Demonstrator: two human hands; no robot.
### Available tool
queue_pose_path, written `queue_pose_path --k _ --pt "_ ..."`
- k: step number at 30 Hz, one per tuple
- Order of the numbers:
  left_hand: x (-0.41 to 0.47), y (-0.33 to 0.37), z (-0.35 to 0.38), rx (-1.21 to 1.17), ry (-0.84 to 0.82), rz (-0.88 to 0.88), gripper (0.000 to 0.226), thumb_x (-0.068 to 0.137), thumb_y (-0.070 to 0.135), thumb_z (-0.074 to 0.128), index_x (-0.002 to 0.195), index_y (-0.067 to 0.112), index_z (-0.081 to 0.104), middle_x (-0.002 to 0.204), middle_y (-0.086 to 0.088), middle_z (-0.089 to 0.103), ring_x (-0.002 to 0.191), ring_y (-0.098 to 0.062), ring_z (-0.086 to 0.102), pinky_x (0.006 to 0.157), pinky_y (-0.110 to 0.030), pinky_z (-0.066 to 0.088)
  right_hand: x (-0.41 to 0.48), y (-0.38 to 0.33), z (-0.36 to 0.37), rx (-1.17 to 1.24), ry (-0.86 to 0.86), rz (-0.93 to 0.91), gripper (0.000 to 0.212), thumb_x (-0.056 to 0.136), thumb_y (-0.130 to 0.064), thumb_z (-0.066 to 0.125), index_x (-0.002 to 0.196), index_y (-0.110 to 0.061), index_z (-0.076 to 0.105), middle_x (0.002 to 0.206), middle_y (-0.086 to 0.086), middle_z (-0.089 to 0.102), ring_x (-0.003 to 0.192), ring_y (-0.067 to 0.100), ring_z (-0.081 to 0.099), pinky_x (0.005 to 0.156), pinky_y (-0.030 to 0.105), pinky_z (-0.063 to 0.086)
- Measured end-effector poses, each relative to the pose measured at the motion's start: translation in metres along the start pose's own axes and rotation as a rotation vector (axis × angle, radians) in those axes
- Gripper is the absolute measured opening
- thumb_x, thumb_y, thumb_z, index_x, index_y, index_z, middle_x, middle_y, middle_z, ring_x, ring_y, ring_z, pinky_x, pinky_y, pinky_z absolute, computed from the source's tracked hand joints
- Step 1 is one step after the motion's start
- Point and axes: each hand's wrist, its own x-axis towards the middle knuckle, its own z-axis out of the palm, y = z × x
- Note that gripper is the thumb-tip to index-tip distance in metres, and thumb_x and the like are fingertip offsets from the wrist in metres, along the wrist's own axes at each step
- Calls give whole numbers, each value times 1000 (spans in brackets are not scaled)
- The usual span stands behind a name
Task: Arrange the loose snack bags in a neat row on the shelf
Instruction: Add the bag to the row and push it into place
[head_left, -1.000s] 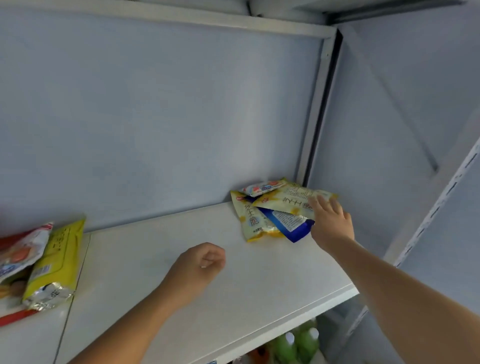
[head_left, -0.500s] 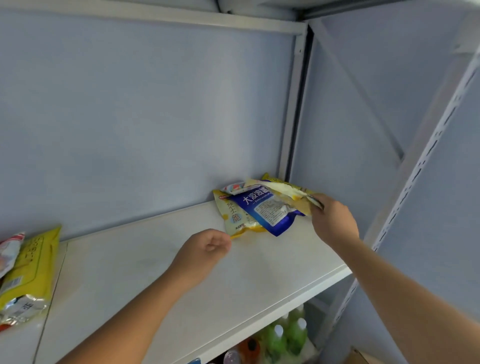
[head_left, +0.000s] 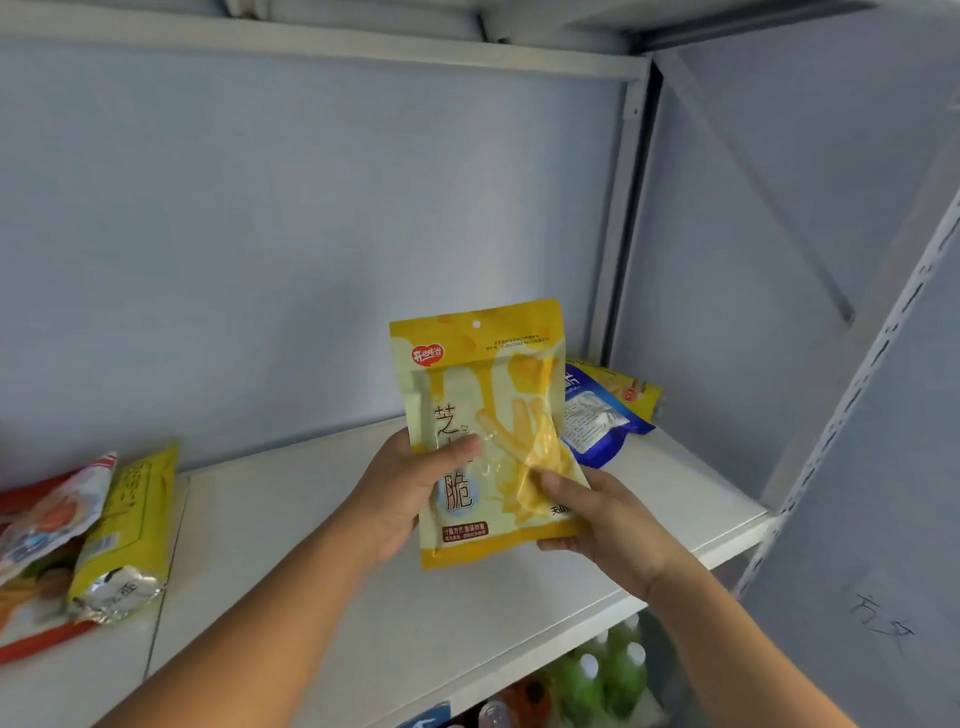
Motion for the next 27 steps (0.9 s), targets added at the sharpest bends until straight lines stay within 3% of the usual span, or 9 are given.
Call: queue_pose_path --k 6,10,12,15,17,20,22,24,27 --pt "-16 11 -28 6 108 57 31 82 20 77 112 15 73 110 -11 78 103 -31 75 90 -45 58 18 -6 36 -266 87 -124 48 82 -57 69 118 -25 71 113 -7 78 109 15 72 84 27 61" --pt "-22 17 -38 350 371 185 15 87 23 77 102 26 74 95 10 80 90 -9 76 80 -31 56 27 3 70 -526 450 -412 31 88 -40 77 115 -32 64 112 -17 66 107 2 61 80 15 48" --pt "-27 24 -39 408 407 224 10 91 32 73 101 29 73 94 13 80 87 -5 75 79 -32 57 29 5 87 -552 271 -478 42 87 -42 79 125 -39 62 120 -24 61 113 -6 57 86 12 44" --pt "-37 33 -39 267 213 173 39 91 58 53 115 33 72 111 12 76 99 -9 75 78 -39 64 34 -2 106 -360 -41 -347 64 84 -42 83 139 -43 50 127 -32 61 121 -5 58 98 22 50" --pt "-40 32 -45 207 208 163 46 89 59 52 117 29 73 117 12 75 105 -14 73 76 -38 63 40 -5 111 -206 -93 -345 58 90 -22 80 139 -33 52 128 -16 69 120 8 66 98 33 57" --pt "-39 25 -63 344 419 233 20 92 36 69 110 29 73 111 11 74 108 -16 70 78 -29 59 44 -8 117 -116 -28 -276 35 95 -12 71 123 -31 64 112 -11 78 112 17 73 93 33 61" --pt "-42 22 -76 436 516 219 41 85 40 77 124 33 65 120 16 68 112 -7 64 84 -27 57 45 -5 116 -19 -95 -187 32 96 -10 68 122 -29 66 112 -9 79 109 18 75 93 34 60" --pt "-47 22 -88 317 478 133 56 79 46 81 129 31 61 126 9 69 113 -11 68 92 -40 59 45 -2 115 127 -250 -107 34 97 -4 62 127 -20 66 122 4 77 114 26 73 99 44 58" --pt "-62 20 -97 258 442 80 37 81 39 81 113 24 72 111 -3 78 103 -28 75 94 -62 55 49 8 119 176 -404 -44 40 100 -5 56 139 -8 59 136 18 68 126 39 65 109 55 50"
